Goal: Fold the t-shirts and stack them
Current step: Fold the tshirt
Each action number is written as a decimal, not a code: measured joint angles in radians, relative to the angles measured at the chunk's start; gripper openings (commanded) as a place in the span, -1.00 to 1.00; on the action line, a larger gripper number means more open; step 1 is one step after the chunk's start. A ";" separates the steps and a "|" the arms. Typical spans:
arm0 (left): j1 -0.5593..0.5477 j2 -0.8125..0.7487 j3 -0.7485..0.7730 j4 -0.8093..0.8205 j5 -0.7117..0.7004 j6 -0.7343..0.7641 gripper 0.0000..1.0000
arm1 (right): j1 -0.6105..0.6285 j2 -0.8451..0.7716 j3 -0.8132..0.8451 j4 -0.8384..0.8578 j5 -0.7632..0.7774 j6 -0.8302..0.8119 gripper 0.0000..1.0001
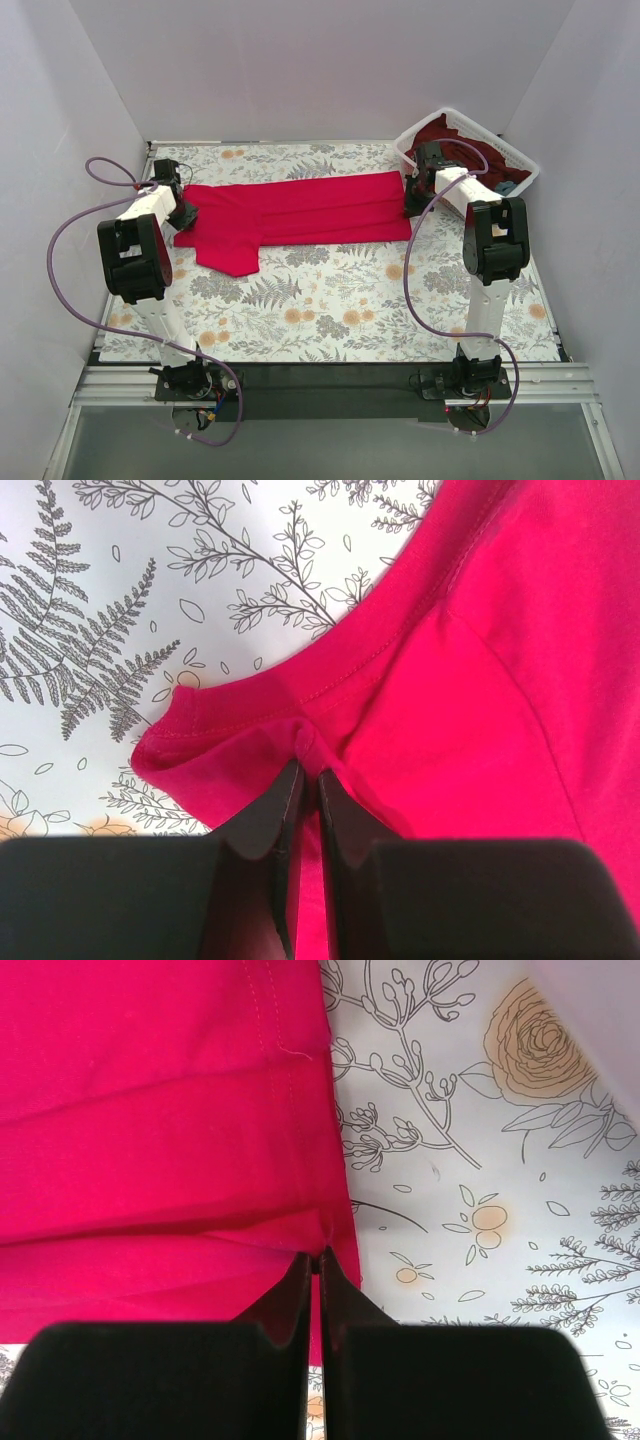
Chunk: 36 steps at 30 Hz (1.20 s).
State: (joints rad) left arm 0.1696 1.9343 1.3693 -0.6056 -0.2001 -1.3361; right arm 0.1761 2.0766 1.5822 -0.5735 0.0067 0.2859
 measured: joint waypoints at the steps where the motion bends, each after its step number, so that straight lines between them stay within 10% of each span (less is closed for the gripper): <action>1: 0.000 0.000 0.000 0.001 0.000 -0.002 -0.93 | 0.000 -0.001 0.000 0.001 -0.002 0.000 -0.97; 17: 0.000 0.001 0.000 0.040 0.003 -0.007 -0.80 | -0.005 0.006 0.027 0.016 -0.005 0.006 -0.93; 29: 0.005 -0.046 -0.053 0.077 0.008 -0.009 0.38 | -0.007 0.006 0.034 0.029 -0.036 -0.026 0.00; 36: -0.002 -0.335 -0.222 0.069 0.026 0.002 0.51 | 0.024 -0.145 -0.032 0.051 -0.117 -0.039 0.22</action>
State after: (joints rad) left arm 0.1680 1.5997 1.1473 -0.5369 -0.1738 -1.3342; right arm 0.1997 1.9320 1.5505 -0.5228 -0.1104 0.2470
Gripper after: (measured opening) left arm 0.744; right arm 0.602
